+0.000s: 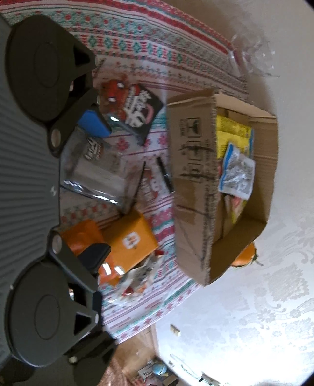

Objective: Organize snacks
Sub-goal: 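Move the left tool to the clear plastic packet and grasp it, then grasp the orange crinkled bag with the right tool while the left tool holds the clear packet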

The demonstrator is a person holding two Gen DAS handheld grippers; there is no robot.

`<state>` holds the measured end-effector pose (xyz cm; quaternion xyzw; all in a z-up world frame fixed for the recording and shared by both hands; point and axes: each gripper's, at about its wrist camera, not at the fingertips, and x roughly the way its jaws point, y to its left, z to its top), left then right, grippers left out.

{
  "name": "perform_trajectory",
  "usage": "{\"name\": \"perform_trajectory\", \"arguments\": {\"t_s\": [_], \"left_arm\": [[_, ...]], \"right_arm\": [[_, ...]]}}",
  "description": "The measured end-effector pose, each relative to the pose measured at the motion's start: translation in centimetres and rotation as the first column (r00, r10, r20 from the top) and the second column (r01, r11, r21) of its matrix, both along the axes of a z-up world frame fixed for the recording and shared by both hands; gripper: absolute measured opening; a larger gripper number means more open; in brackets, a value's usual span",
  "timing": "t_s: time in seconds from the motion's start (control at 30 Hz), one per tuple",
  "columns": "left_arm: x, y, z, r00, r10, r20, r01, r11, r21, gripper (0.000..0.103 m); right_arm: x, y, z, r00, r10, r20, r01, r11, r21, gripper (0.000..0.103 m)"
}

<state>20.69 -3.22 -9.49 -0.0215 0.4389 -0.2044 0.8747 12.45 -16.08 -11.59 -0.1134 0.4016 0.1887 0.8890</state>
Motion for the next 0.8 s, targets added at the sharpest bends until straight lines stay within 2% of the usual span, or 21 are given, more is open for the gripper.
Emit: {"name": "perform_trajectory", "arguments": {"t_s": [0.1, 0.2, 0.23, 0.33, 0.47, 0.57, 0.7, 0.8], "left_arm": [[-0.5, 0.2, -0.3, 1.000, -0.011, 0.006, 0.011, 0.999, 0.037, 0.091], [-0.3, 0.2, -0.5, 1.000, -0.003, 0.021, 0.002, 0.998, 0.068, 0.069], [-0.3, 0.2, -0.4, 1.000, -0.003, 0.030, 0.001, 0.997, 0.073, 0.066], [-0.1, -0.2, -0.6, 0.998, -0.025, 0.051, 0.019, 0.993, 0.113, 0.062], [-0.6, -1.1, -0.9, 0.992, -0.076, 0.102, 0.056, 0.981, 0.185, 0.062], [-0.4, -1.0, -0.9, 0.992, -0.073, 0.101, 0.055, 0.984, 0.171, 0.061], [-0.6, -0.8, -0.8, 0.992, -0.066, 0.105, 0.048, 0.984, 0.169, 0.049], [-0.8, -0.6, -0.7, 0.994, -0.047, 0.096, 0.031, 0.987, 0.160, 0.047]], "right_arm": [[-0.1, 0.0, 0.0, 1.000, 0.000, 0.002, 0.000, 1.000, 0.001, 0.103], [-0.1, 0.0, 0.0, 1.000, -0.002, 0.002, 0.002, 1.000, 0.001, 0.103], [-0.1, 0.0, 0.0, 1.000, -0.001, 0.003, 0.001, 1.000, 0.001, 0.103], [-0.1, 0.0, 0.0, 1.000, -0.002, 0.001, 0.002, 1.000, 0.000, 0.103], [-0.2, 0.1, 0.0, 1.000, -0.005, 0.001, 0.005, 1.000, 0.000, 0.103], [-0.1, 0.1, 0.0, 1.000, -0.009, -0.001, 0.009, 1.000, -0.001, 0.103], [-0.1, 0.2, 0.1, 1.000, -0.011, -0.003, 0.011, 1.000, -0.002, 0.103], [-0.1, 0.2, 0.1, 1.000, -0.013, -0.004, 0.013, 1.000, -0.003, 0.103]]}}
